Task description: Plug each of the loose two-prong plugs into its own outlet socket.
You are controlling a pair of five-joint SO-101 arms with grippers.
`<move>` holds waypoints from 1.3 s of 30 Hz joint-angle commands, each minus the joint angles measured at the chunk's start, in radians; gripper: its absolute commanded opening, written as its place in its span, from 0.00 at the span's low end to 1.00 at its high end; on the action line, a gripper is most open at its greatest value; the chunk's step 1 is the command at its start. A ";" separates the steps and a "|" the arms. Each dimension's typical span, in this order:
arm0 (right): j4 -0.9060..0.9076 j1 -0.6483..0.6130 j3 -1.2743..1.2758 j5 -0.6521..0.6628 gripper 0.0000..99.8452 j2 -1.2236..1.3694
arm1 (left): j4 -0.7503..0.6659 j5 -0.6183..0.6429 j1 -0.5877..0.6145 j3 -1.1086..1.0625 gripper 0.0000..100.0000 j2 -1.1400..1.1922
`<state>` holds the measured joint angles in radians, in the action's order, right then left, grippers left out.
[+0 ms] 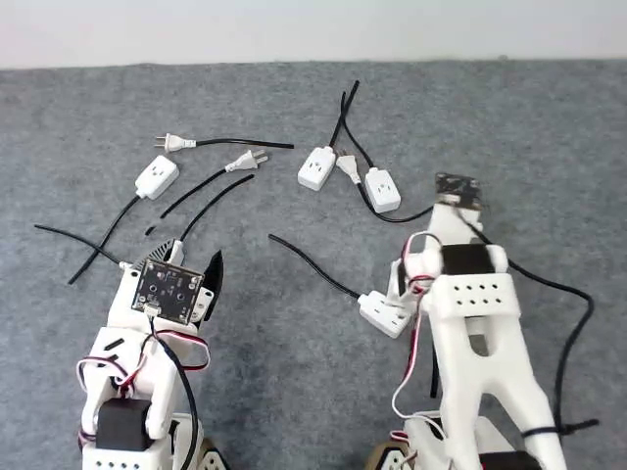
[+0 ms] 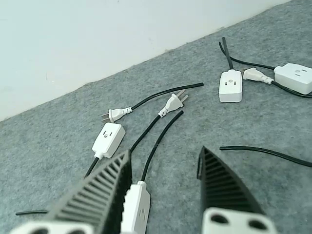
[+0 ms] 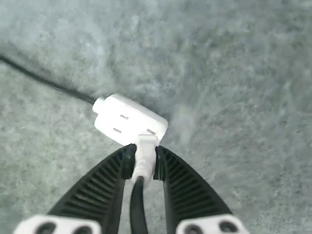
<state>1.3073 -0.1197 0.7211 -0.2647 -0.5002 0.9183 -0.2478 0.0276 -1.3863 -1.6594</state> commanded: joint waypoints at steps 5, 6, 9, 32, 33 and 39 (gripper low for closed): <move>0.002 -0.021 -0.009 -0.089 0.01 -0.039 | -0.032 0.012 -0.003 0.013 0.22 -0.008; 0.002 -0.021 -0.009 -0.098 0.01 -0.039 | -0.032 0.012 -0.003 0.013 0.22 -0.008; -0.001 -0.021 -0.002 -0.098 0.01 -0.039 | -0.032 0.012 -0.005 0.013 0.22 -0.008; -0.171 -0.016 0.155 -0.092 0.01 -0.041 | -0.032 0.012 -0.005 0.012 0.22 -0.008; -0.182 -0.013 0.155 -0.092 0.01 -0.039 | -0.032 0.012 -0.005 0.012 0.22 -0.008; -0.183 -0.007 0.157 -0.097 0.01 -0.039 | -0.032 0.012 -0.005 0.012 0.22 -0.008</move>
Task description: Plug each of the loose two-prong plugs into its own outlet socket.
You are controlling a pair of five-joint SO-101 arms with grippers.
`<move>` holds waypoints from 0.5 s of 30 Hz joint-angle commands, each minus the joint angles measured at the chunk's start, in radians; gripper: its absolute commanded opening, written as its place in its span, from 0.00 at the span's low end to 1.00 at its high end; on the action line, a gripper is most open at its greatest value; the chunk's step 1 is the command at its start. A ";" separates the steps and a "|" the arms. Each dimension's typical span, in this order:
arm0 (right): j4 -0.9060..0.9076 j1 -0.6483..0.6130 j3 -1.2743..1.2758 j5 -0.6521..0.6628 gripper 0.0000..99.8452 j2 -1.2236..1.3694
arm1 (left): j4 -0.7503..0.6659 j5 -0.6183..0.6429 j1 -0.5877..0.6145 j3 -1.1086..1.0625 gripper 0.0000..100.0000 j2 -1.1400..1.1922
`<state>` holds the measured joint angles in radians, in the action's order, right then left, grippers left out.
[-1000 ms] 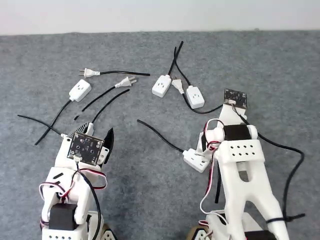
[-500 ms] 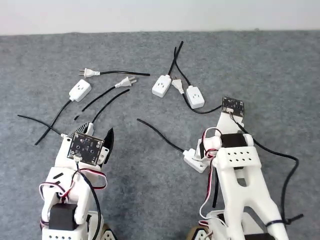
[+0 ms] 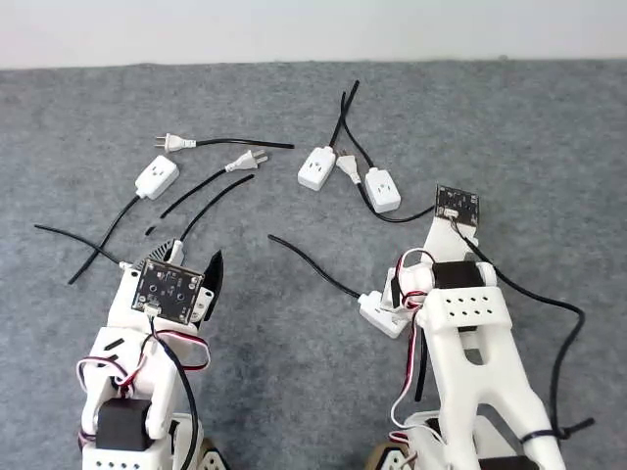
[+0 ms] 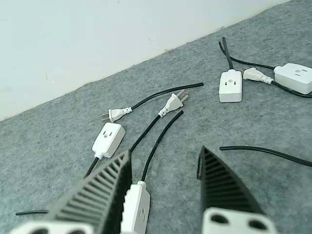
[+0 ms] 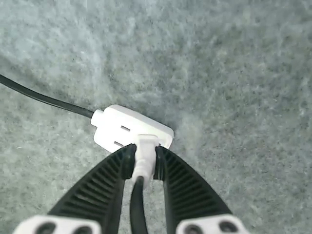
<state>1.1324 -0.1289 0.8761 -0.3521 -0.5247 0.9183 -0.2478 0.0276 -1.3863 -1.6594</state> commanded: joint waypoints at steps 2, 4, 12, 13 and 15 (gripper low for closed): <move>-0.007 0.027 0.005 -0.011 0.01 -0.015 | -0.032 0.012 -0.005 0.012 0.22 -0.008; -0.005 0.050 0.006 -0.011 0.01 -0.015 | -0.032 0.012 -0.005 0.012 0.22 -0.008; 0.053 0.058 0.006 -0.051 0.01 -0.024 | -0.032 0.012 -0.005 0.012 0.22 -0.008; 0.053 0.056 0.006 -0.051 0.01 -0.022 | -0.032 0.012 -0.005 0.012 0.22 -0.008; 0.051 0.056 0.008 -0.052 0.01 -0.016 | -0.032 0.012 -0.005 0.012 0.22 -0.008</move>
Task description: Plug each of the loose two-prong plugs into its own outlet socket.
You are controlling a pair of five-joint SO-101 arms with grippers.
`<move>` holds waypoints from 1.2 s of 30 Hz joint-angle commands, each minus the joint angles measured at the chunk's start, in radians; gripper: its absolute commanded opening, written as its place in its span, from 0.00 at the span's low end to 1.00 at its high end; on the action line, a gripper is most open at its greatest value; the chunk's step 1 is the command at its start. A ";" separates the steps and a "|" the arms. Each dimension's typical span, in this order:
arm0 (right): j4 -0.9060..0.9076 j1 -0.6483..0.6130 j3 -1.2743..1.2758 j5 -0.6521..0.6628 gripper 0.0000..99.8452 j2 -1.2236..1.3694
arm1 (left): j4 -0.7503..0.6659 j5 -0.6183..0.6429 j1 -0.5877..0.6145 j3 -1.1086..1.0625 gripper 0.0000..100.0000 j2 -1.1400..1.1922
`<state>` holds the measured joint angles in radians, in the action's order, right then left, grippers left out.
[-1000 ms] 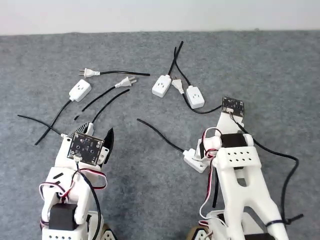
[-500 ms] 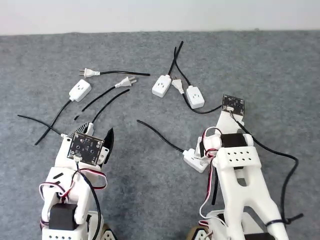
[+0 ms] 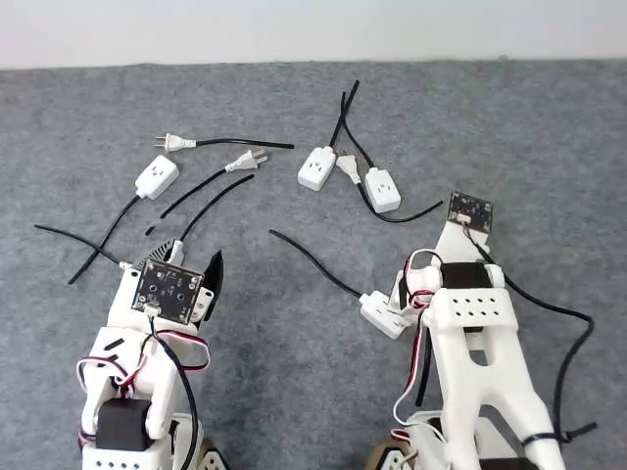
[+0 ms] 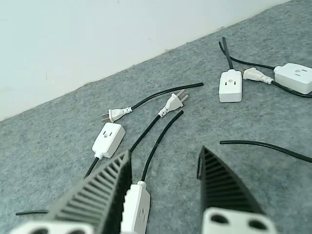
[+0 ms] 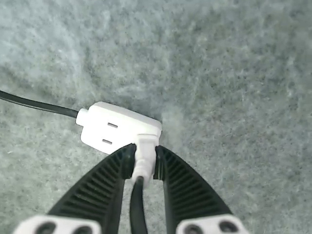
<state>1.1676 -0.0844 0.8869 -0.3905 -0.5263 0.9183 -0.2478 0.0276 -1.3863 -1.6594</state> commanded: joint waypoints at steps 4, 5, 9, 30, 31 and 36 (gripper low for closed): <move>0.013 0.012 -0.002 -0.014 0.01 -0.015 | -0.032 0.012 -0.005 0.012 0.22 -0.008; 0.013 0.012 -0.002 -0.014 0.01 -0.015 | -0.032 0.012 -0.005 0.012 0.22 -0.008; 0.013 0.013 -0.002 -0.015 0.01 -0.015 | -0.032 0.012 -0.005 0.012 0.22 -0.008; -0.102 -0.059 0.086 -0.025 0.01 -0.012 | -0.032 0.012 -0.005 0.012 0.22 -0.008; -0.102 -0.065 0.097 -0.025 0.01 -0.012 | -0.032 0.012 -0.005 0.012 0.22 -0.008; -0.120 -0.082 0.114 -0.012 0.01 -0.005 | -0.032 0.012 -0.005 0.012 0.22 -0.008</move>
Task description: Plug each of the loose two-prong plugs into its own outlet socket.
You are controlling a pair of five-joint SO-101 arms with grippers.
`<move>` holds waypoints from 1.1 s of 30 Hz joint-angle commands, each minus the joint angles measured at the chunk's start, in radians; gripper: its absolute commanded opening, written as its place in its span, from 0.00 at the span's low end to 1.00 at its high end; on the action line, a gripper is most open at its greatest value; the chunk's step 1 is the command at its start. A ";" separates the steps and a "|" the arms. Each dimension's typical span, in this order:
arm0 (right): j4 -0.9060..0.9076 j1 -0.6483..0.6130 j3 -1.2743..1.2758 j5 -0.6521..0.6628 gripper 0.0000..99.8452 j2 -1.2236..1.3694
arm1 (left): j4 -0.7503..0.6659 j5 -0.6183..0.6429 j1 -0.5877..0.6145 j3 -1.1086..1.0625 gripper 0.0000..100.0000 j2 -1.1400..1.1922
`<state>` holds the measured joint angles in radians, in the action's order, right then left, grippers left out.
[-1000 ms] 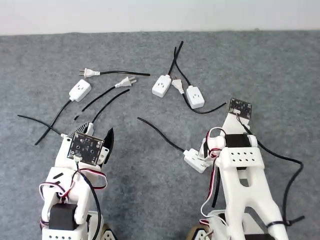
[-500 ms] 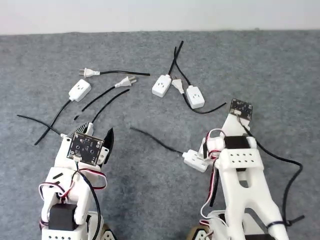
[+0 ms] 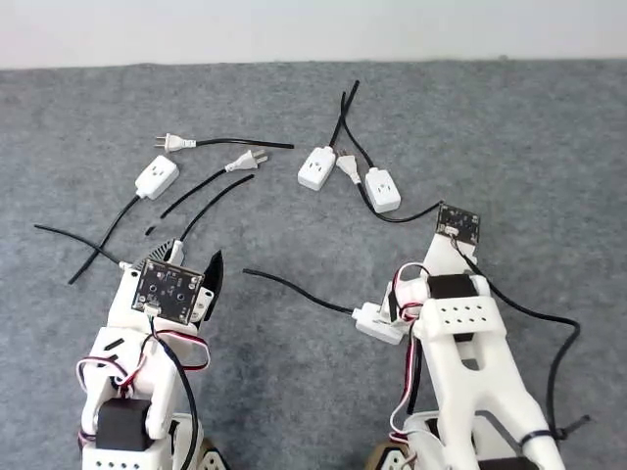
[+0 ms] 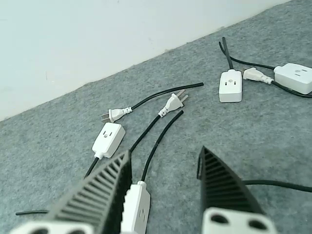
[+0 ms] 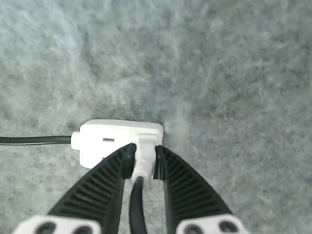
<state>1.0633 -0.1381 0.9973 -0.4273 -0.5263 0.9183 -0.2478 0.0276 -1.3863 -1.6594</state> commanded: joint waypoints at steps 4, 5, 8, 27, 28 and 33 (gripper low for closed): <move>-0.022 -0.093 0.012 0.044 0.01 0.077 | -0.032 0.012 -0.005 0.012 0.22 -0.008; -0.036 -0.091 0.006 0.044 0.01 0.105 | -0.032 0.012 -0.005 0.012 0.22 -0.008; -0.074 -0.093 -0.002 0.049 0.01 0.166 | -0.032 0.012 -0.005 0.012 0.22 -0.008; -0.044 -0.096 -0.031 0.253 0.32 0.199 | -0.032 0.012 -0.005 0.010 0.22 -0.008; -0.044 -0.096 -0.031 0.253 0.36 0.199 | -0.032 0.012 -0.005 0.008 0.22 -0.008; -0.008 -0.099 -0.072 0.255 0.43 0.197 | -0.032 0.012 -0.005 0.008 0.22 -0.008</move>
<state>1.0019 -0.2302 0.9605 -0.1941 -0.3775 0.9183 -0.2478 0.0276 -1.3863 -1.6594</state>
